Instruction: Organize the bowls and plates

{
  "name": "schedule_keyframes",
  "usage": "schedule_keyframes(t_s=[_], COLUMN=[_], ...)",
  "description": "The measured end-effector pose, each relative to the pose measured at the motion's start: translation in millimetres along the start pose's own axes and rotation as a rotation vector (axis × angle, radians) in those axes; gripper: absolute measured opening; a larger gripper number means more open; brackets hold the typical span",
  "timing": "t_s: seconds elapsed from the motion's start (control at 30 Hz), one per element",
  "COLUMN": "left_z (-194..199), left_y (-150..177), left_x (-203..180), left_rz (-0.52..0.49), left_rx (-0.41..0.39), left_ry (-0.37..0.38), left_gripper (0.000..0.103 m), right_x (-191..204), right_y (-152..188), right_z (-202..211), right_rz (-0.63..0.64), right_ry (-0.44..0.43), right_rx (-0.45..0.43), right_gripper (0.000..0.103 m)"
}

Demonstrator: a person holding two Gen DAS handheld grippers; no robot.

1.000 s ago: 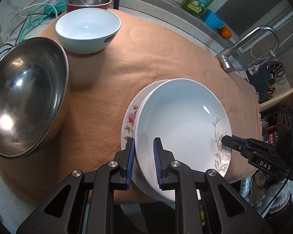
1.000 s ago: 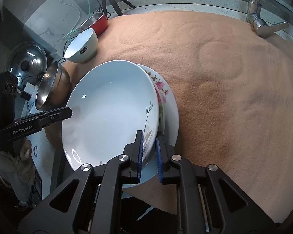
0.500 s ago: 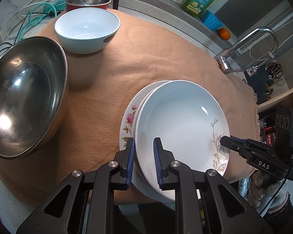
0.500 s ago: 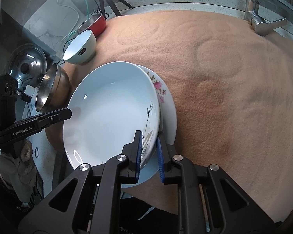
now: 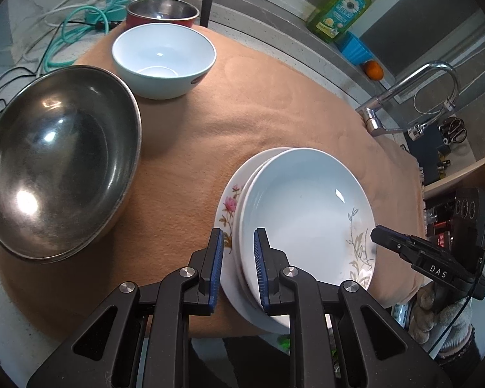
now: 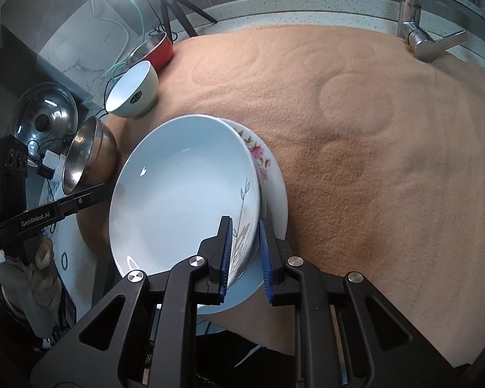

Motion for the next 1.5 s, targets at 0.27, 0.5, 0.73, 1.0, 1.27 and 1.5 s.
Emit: schedule_keyframes(t_s=[0.27,0.5,0.73,1.0,1.27,1.5], left_z=[23.4,57.5,80.2,76.0,67.2,53.6], left_y=[-5.8,-15.7,-14.8,-7.4,-10.1,-14.0], left_x=[14.9,57.1,110.8,160.1,173.2,178.1], left_rz=[0.043,0.169,0.288,0.393,0.420,0.410], left_rx=[-0.072,-0.184,-0.264,-0.241,-0.211,-0.172], left_ry=[-0.011,-0.042,-0.139,-0.199,-0.163,-0.145], left_gripper=[0.017,0.017,0.018,0.018,0.025,0.025], right_x=[26.0,78.5,132.4,175.9,195.6,199.7], right_y=[-21.1,-42.1,-52.0,-64.9,-76.3,-82.3], right_z=[18.7,16.8,-16.7,-67.3,-106.4,-134.6], right_rz=[0.028,0.116,0.195,0.260,0.273,0.252], right_ry=[-0.042,-0.130,-0.209,-0.236,-0.222,-0.206], right_rx=[-0.077,-0.099,-0.036,0.060,0.112,0.151], right_gripper=[0.022,0.034,0.037,0.037,0.037,0.037])
Point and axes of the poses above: each gripper's, at about its wrist camera, not at the fingertips, and z roughly against the way its jaws point, x to its left, y to its underside, the point moved 2 cm from there along -z, roughly the way its jaws point, and after that the axes turned 9 degrees about -y, right-handed, at the moved point
